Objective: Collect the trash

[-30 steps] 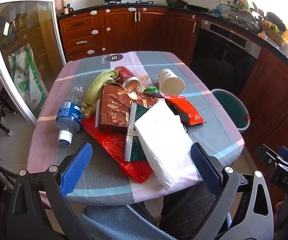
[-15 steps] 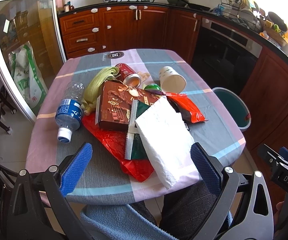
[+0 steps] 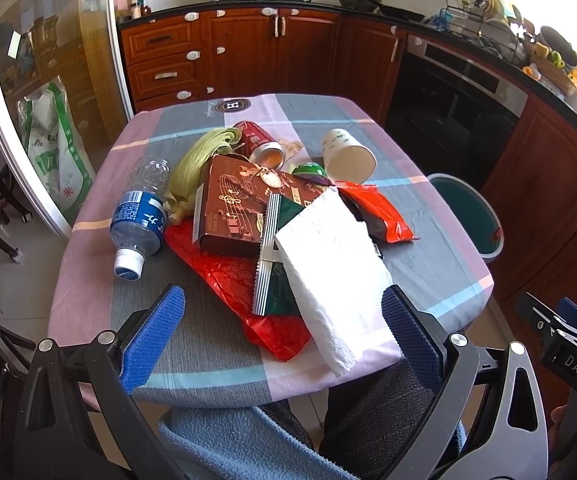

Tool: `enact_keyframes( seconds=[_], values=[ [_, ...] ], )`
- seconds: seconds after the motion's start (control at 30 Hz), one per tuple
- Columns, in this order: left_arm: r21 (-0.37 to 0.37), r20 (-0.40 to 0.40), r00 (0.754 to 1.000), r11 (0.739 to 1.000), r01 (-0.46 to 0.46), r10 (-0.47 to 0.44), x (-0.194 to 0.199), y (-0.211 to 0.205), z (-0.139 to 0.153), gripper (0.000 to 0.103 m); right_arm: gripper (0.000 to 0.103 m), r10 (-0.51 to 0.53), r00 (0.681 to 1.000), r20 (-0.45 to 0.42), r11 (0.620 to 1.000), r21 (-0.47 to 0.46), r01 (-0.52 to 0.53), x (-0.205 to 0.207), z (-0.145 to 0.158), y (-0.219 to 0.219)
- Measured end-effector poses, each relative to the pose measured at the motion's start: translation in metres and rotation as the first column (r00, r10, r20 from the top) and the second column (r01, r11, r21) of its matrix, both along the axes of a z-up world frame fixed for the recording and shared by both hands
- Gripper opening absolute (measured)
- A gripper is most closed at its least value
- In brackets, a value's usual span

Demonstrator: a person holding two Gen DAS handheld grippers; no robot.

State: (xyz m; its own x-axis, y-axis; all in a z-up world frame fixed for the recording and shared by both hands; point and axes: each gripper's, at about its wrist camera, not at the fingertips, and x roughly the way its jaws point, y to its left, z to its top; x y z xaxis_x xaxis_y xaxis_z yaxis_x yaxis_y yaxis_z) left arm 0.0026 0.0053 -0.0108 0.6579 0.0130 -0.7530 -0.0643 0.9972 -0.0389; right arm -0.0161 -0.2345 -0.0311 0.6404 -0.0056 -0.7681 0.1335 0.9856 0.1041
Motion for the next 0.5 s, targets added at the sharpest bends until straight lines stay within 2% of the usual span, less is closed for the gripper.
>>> enact_keyframes(
  seconds=[0.5],
  values=[
    [-0.003, -0.012, 1.000, 1.000, 0.001, -0.001, 0.0014, -0.0012, -0.0041, 0.099, 0.097, 0.000, 1.000, -0.003, 1.000, 0.003, 0.000, -0.0005, -0.0011, 0.0006]
  ],
)
